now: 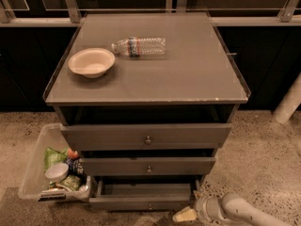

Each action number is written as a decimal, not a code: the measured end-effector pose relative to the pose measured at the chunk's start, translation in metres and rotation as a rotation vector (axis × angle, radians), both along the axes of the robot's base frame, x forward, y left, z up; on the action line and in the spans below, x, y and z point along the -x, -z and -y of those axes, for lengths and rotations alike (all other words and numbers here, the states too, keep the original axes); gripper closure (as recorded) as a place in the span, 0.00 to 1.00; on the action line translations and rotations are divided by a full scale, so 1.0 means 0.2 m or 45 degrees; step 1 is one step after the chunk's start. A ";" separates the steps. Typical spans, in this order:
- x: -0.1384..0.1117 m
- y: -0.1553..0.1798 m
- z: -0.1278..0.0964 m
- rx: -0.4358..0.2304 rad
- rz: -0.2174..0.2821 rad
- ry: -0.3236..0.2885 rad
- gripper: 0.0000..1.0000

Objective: Open bottom drawer

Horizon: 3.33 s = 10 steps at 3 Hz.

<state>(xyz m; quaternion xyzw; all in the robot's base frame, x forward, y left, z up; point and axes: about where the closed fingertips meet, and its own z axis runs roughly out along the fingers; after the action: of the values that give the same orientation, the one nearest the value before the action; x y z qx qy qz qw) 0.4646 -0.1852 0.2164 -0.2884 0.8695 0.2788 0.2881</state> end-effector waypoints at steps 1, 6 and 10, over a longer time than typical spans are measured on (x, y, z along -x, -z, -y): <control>-0.11 -0.05 0.01 -0.013 0.079 0.028 0.00; -0.24 0.15 -0.15 -0.161 0.027 0.078 0.00; 0.00 0.11 -0.08 -0.190 -0.057 0.171 0.00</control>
Offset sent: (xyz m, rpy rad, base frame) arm 0.0960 -0.0002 0.0408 0.0664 -0.2381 -0.0611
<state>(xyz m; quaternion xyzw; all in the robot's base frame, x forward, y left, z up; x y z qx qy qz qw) 0.4656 -0.1699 0.1943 -0.2010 0.8699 0.3292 0.3075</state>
